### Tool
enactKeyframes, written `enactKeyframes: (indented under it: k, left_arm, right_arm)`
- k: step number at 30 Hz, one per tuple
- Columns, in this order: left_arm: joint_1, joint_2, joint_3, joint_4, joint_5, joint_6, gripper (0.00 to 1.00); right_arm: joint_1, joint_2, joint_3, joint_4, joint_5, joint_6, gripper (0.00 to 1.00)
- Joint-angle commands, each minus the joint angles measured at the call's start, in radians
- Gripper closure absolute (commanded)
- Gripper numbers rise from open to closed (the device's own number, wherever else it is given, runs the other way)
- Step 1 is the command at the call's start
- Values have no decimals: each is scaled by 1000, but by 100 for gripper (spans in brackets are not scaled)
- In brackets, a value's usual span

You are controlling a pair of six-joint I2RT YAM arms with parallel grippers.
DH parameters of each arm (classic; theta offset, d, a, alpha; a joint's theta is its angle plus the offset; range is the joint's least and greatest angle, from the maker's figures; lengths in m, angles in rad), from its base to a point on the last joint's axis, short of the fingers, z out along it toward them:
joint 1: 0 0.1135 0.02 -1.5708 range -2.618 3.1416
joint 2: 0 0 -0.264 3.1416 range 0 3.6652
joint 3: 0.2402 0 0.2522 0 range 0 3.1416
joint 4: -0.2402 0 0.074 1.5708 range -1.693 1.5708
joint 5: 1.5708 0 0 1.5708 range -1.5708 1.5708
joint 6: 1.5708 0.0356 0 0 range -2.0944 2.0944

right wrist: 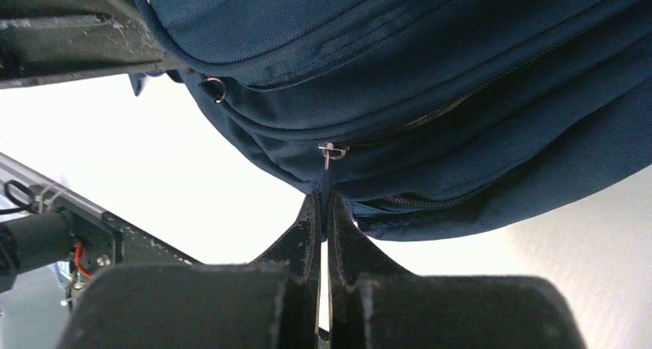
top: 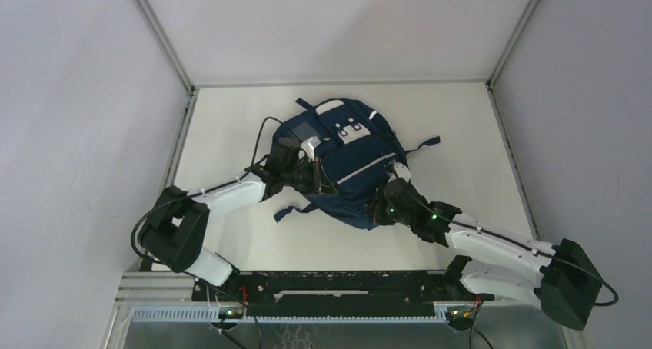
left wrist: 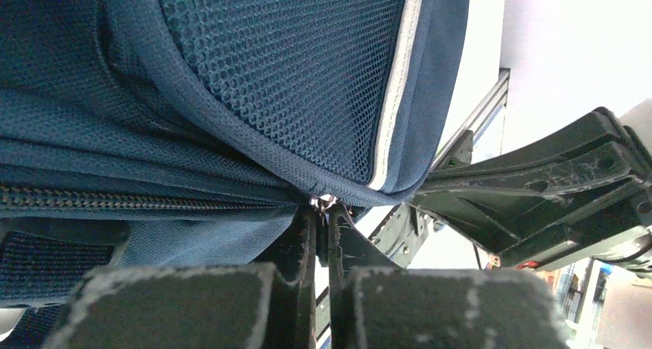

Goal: Pack the student bag
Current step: Zip the student bag at the center of the board.

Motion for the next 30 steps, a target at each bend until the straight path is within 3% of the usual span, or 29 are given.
enactKeyframes:
  k: [1, 10, 15, 24, 30]
  left_arm:
    - [-26, 13, 80, 116, 26, -16, 100]
    - [-35, 8, 80, 130, 28, -27, 100]
    - [-24, -28, 74, 100, 19, -7, 100]
    - [97, -187, -11, 30, -12, 30, 100]
    - [164, -273, -37, -44, -22, 64, 100]
  right_arm:
    - [80, 44, 78, 126, 25, 37, 100]
    - [185, 167, 195, 222, 33, 9, 100]
    - [175, 171, 200, 123, 93, 2, 100]
    - [-79, -28, 56, -43, 92, -112, 100]
    - [-257, -49, -12, -52, 70, -184, 100]
